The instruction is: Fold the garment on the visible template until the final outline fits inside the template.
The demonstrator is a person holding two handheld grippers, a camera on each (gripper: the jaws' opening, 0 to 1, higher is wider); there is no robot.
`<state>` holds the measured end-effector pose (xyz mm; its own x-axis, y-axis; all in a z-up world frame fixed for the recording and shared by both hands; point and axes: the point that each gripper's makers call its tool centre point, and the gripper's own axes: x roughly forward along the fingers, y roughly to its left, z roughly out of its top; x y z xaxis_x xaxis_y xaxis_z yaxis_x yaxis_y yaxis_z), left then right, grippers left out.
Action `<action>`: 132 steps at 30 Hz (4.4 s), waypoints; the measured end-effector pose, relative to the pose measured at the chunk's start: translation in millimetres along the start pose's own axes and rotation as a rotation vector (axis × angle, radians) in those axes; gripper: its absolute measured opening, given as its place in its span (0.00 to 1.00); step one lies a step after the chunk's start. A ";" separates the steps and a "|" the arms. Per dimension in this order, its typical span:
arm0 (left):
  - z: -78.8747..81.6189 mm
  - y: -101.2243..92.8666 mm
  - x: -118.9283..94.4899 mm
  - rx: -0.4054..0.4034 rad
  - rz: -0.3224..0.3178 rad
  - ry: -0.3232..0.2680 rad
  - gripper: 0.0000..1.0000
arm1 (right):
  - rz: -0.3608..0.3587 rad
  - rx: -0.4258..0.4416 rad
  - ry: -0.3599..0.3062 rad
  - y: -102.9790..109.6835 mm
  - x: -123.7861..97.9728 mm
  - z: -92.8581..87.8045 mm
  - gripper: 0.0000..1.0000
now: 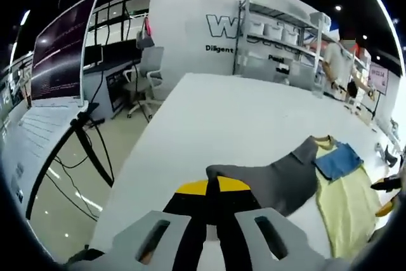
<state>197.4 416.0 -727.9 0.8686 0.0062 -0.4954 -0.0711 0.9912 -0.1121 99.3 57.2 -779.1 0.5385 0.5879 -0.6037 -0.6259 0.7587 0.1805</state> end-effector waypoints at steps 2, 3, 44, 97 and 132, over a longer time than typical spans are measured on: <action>5.7 -1.9 -1.0 -0.007 -0.004 -0.017 0.04 | -0.014 -0.002 -0.007 -2.5 -1.5 0.8 0.70; 7.1 -2.8 -1.3 -0.015 -0.005 -0.018 0.04 | -0.016 -0.002 -0.009 -2.9 -2.1 1.3 0.70; 94.1 -158.6 -23.7 -0.033 -0.335 -0.188 0.04 | -0.085 0.029 -0.023 -28.0 -18.5 3.9 0.69; 121.1 -373.2 1.3 0.059 -0.720 -0.190 0.04 | -0.152 0.080 -0.049 -52.9 -40.7 3.8 0.68; 10.1 -448.3 75.4 0.174 -0.801 -0.005 0.04 | -0.247 0.060 -0.044 -86.6 -70.9 2.3 0.76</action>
<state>299.7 -26.5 -706.3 0.6258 -0.7125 -0.3174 0.6489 0.7014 -0.2949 116.6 -49.5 -750.1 0.6955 0.3935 -0.6012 -0.4389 0.8951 0.0781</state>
